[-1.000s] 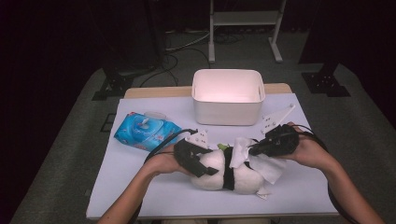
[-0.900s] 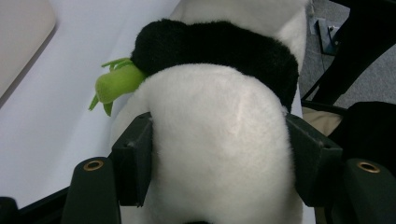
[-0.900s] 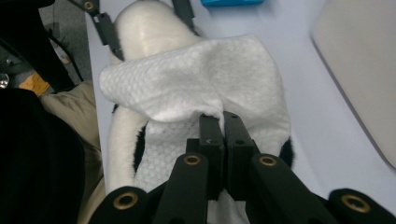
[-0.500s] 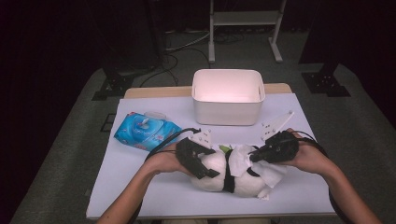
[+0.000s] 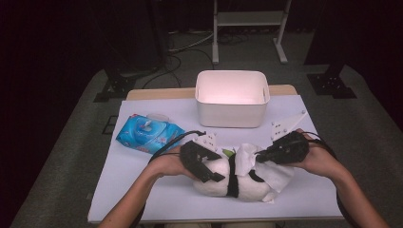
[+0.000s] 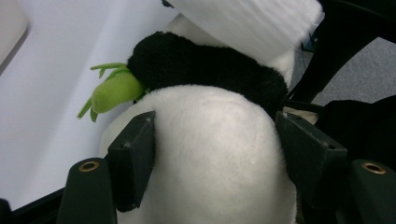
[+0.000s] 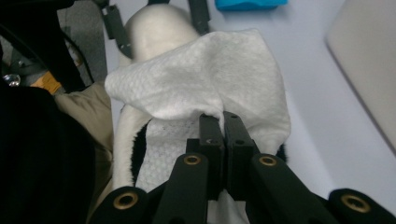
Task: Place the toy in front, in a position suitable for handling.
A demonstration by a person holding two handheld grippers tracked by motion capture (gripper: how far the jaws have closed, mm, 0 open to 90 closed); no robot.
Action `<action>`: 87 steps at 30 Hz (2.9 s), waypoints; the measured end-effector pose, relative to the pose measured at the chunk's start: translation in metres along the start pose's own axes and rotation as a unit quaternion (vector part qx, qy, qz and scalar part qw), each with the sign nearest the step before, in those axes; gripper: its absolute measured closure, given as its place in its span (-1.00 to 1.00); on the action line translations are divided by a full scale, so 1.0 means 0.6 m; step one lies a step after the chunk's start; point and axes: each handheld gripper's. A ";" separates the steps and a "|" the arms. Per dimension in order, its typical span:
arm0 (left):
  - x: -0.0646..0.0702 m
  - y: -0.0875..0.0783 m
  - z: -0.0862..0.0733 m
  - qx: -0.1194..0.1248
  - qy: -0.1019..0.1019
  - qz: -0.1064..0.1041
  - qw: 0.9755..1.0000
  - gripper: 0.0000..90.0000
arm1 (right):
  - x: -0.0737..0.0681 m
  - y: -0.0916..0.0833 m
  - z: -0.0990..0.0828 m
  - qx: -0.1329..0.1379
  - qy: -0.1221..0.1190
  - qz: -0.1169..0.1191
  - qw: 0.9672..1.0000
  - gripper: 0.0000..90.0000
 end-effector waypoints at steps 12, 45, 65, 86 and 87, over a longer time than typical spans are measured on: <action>-0.013 -0.011 0.027 -0.004 0.001 -0.023 1.000 -0.37 | -0.027 0.031 -0.015 -0.013 -0.014 0.034 0.999 0.95; -0.076 0.043 0.089 -0.048 0.002 -0.014 0.999 0.70 | -0.039 0.005 -0.025 0.015 -0.022 0.013 1.000 0.95; -0.056 0.047 0.104 -0.034 0.028 -0.005 0.999 0.64 | -0.029 0.042 -0.018 -0.023 -0.028 0.007 0.999 0.95; -0.037 0.034 0.069 -0.035 0.023 0.007 0.999 0.09 | 0.001 0.040 -0.053 -0.061 0.012 -0.039 0.997 0.95; -0.037 0.033 0.068 -0.033 0.022 0.007 0.999 0.09 | 0.001 0.040 -0.053 -0.061 0.012 -0.039 0.997 0.95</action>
Point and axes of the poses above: each handheld gripper's, and its own axes: y roughly forward along the jaws, z roughly out of its top, x roughly to its right, and after that the axes turned 3 degrees about -x, right-handed
